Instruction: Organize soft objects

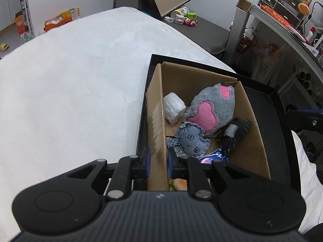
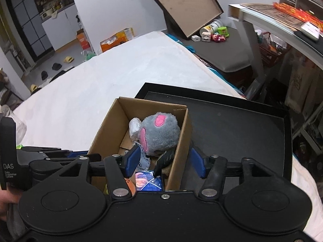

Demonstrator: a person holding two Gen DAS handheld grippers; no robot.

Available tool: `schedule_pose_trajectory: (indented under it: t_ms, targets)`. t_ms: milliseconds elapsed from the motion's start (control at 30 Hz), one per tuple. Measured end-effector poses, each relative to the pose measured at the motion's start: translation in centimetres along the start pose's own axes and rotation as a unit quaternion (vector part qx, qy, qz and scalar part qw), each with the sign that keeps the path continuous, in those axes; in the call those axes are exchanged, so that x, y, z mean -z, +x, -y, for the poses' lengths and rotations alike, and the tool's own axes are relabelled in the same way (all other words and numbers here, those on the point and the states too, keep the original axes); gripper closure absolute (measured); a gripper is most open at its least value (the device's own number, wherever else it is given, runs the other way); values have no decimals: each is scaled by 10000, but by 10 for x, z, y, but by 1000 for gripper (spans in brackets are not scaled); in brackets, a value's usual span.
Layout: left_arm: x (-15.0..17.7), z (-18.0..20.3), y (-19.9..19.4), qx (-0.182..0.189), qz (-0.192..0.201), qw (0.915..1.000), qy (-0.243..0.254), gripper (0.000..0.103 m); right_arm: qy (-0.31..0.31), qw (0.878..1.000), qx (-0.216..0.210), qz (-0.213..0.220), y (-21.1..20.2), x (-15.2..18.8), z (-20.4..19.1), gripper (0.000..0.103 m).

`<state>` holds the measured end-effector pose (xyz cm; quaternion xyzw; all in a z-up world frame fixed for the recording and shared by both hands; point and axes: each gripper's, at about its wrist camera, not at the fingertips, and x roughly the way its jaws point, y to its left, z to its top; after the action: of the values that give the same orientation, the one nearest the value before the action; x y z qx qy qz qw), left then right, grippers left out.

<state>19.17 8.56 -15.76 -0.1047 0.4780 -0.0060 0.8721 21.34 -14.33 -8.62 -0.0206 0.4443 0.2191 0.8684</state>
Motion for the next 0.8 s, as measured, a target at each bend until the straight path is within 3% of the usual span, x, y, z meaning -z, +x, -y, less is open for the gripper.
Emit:
schedule_pose_trajectory:
  t_ms: [100,367,500,667,800]
  targets:
    - [-5,2,-9,-90,-1,9999,60,84,111,9999,0,69,-9,3,7,46]
    - [-13,18,-41,-250,141,9989,359,58,446,9983,-2,382,-41,10,29,40]
    - [-13,28,-56,-347,210,9976,560,56,536,9975,-58,453,-53,15,35,37]
    - [-9,40,-74,-493,250,9955,775,38,696,9959,-122,566,-70,23,44,27]
    - [-7,45,-93,-533,335,9940,898,33,840,9944,-135,629,-83,33,50,23]
